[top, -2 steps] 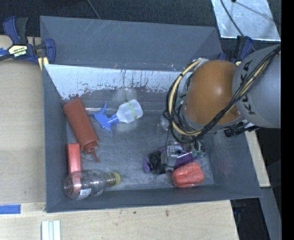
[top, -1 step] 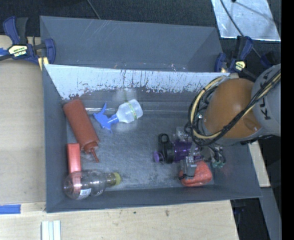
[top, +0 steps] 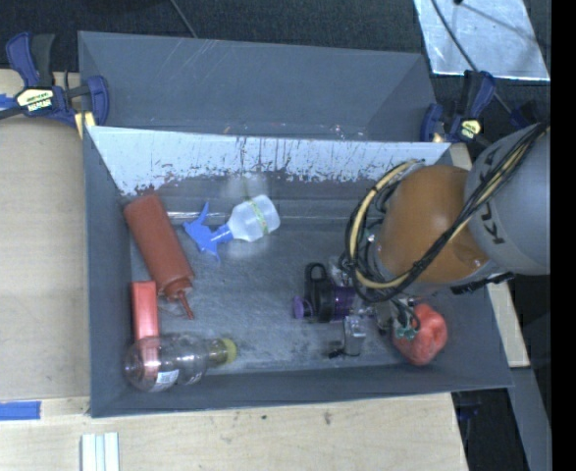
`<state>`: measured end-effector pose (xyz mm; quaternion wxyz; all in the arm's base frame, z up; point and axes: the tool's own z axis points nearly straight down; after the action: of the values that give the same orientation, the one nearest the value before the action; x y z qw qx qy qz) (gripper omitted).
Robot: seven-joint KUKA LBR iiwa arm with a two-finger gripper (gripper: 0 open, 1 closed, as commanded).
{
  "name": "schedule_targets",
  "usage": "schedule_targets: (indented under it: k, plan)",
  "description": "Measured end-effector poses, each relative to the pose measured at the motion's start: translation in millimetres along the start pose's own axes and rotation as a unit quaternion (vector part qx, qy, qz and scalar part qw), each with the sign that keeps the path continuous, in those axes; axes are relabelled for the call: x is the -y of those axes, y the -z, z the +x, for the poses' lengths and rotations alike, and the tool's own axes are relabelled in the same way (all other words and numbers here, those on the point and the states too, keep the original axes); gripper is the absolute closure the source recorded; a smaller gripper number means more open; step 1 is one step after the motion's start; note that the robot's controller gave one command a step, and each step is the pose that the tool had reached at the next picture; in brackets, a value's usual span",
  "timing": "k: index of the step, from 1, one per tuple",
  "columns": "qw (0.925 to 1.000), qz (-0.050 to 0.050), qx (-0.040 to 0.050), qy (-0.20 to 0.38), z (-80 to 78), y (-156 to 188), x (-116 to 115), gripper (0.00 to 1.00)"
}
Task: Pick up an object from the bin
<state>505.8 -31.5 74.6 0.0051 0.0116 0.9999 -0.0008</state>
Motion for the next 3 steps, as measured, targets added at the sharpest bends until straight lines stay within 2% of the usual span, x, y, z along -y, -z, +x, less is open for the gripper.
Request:
schedule_targets:
  k: [1, 2, 3]
  plan:
    - [0.9975, -0.003, -0.0043, -0.071, -29.8, 13.3, -2.9, 0.0]
    - [0.997, 0.0, -0.0027, -0.078, -39.7, 9.7, 21.9, 0.0]
    - [0.9858, 0.0, -0.0028, -0.168, -85.5, -0.8, 1.2, 1.0]
